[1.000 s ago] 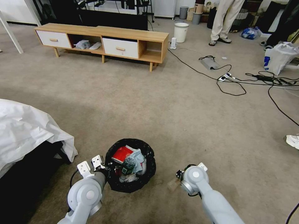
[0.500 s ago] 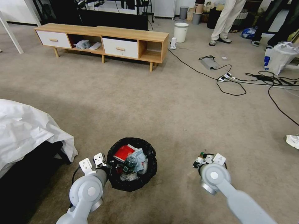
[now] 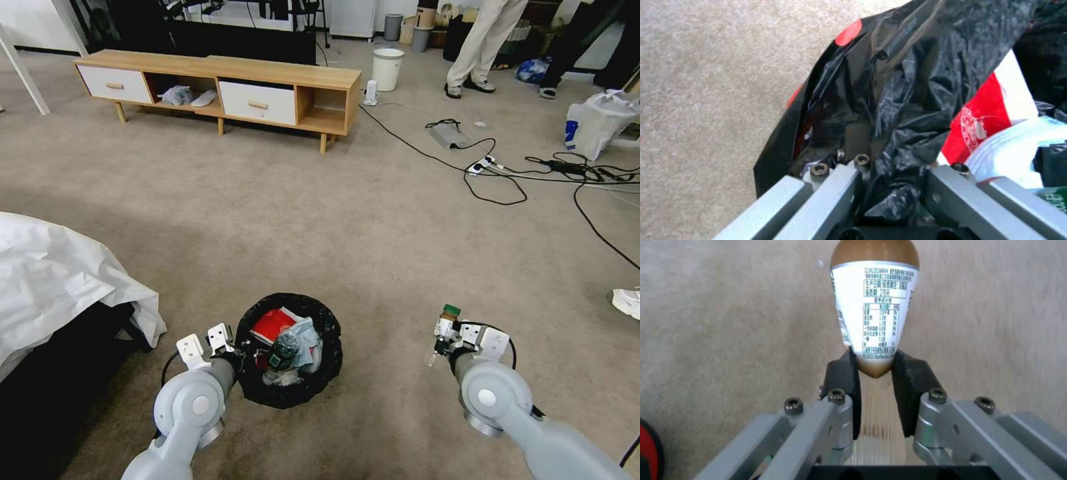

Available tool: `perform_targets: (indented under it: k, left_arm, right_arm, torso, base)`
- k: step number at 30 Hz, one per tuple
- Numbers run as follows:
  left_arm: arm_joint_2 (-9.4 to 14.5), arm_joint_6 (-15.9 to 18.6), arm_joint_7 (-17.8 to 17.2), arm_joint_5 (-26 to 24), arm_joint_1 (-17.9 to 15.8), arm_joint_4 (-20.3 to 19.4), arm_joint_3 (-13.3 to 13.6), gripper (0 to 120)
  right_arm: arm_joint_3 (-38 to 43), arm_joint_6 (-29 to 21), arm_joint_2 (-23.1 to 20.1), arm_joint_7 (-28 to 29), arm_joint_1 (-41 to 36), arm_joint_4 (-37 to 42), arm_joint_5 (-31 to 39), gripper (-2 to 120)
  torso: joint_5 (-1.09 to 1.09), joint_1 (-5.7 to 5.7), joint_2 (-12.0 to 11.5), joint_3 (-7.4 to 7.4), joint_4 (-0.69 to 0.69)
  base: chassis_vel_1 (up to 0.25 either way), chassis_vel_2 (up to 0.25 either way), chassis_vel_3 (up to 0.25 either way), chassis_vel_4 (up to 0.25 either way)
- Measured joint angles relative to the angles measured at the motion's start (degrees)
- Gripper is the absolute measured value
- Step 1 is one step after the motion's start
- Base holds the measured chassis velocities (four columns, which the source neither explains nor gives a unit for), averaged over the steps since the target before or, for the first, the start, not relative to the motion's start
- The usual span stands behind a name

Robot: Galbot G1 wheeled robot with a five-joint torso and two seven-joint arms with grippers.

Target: Pick up the trash bin and place the garbage on the floor into it.

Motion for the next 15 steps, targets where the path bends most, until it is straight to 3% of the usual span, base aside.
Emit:
perform_targets:
  k: [15]
  left_arm:
    - [-0.26, 0.30, 0.61, -0.87, -0.28, -0.73, 1.36, 0]
  right_arm:
    - [3.40, 2.84, -4.91, -21.28, -4.11, 4.27, -19.17, 15]
  torso:
    - [0.00, 0.00, 0.00, -0.01, 0.02]
  base:
    - [0.000, 0.000, 0.000, 0.000]
